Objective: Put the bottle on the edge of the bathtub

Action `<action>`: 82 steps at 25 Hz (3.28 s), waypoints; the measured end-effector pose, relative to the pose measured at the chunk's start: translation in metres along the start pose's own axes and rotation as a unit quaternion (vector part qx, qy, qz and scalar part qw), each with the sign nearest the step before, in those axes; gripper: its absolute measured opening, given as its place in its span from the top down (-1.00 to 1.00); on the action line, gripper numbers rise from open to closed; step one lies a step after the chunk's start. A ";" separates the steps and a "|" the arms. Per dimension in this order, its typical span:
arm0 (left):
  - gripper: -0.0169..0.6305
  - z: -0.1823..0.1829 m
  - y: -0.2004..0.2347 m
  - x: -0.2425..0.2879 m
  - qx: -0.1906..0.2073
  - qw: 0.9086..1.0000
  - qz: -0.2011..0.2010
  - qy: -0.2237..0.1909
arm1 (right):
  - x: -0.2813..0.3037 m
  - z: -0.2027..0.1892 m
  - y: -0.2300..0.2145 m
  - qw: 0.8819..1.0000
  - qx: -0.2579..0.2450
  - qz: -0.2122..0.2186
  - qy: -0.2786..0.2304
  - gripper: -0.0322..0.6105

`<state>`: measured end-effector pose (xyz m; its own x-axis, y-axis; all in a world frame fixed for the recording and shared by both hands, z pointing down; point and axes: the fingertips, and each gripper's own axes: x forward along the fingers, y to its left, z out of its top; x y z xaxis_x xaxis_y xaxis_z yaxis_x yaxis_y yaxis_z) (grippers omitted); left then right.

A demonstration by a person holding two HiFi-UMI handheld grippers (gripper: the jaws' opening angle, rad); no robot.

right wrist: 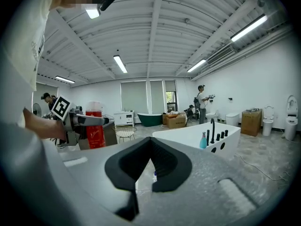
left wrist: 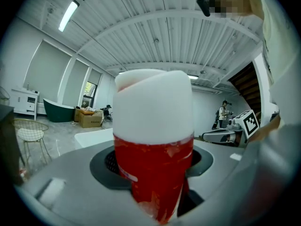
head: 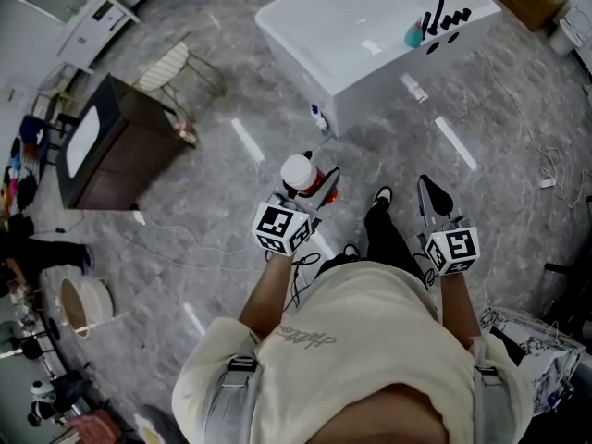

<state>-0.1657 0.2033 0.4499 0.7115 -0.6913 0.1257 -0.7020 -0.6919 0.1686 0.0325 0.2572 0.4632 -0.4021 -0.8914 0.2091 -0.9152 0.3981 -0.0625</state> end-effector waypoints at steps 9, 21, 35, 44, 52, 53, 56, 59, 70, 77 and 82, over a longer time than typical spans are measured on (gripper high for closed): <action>0.03 0.019 0.043 0.057 -0.002 1.000 0.027 0.003 | 0.068 0.016 -0.046 1.000 0.001 0.027 -0.003 0.90; 0.03 0.080 0.095 0.180 0.016 0.997 0.077 -0.027 | 0.159 0.054 -0.186 0.999 -0.003 0.031 -0.035 0.90; 0.02 0.078 0.126 0.221 0.004 0.995 0.097 0.006 | 0.196 0.039 -0.228 0.999 0.042 0.027 -0.014 0.90; 0.02 0.074 0.163 0.277 0.002 0.998 0.060 0.012 | 0.228 0.039 -0.249 0.999 0.053 -0.010 0.000 0.90; 0.02 0.087 0.206 0.328 0.029 0.999 0.014 0.014 | 0.297 0.095 -0.250 1.000 0.020 -0.016 -0.016 0.90; 0.02 0.086 0.212 0.332 0.029 0.999 0.007 0.017 | 0.304 0.102 -0.249 0.999 0.017 -0.020 -0.019 0.90; 0.02 0.081 0.228 0.348 0.029 0.999 -0.011 0.028 | 0.321 0.110 -0.247 0.999 0.014 -0.033 -0.019 0.90; 0.02 0.071 0.238 0.364 0.028 0.998 -0.033 0.042 | 0.329 0.105 -0.249 0.999 0.012 -0.050 -0.004 0.90; 0.02 -0.030 0.249 0.430 0.022 0.994 -0.026 0.102 | 0.328 0.022 -0.275 0.992 0.076 -0.068 0.076 0.90; 0.02 -0.107 0.267 0.468 0.019 0.993 0.002 0.121 | 0.342 -0.051 -0.287 0.987 0.104 -0.044 0.115 0.90; 0.02 -0.149 0.271 0.484 0.013 0.989 0.026 0.144 | 0.328 -0.097 -0.288 0.978 0.147 -0.047 0.141 0.90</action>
<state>-0.0069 -0.2879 0.7017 0.6507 -0.6405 0.4079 -0.7358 -0.6646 0.1301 0.1673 -0.1285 0.6442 -0.3307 -0.8091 0.4858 -0.9325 0.2011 -0.2999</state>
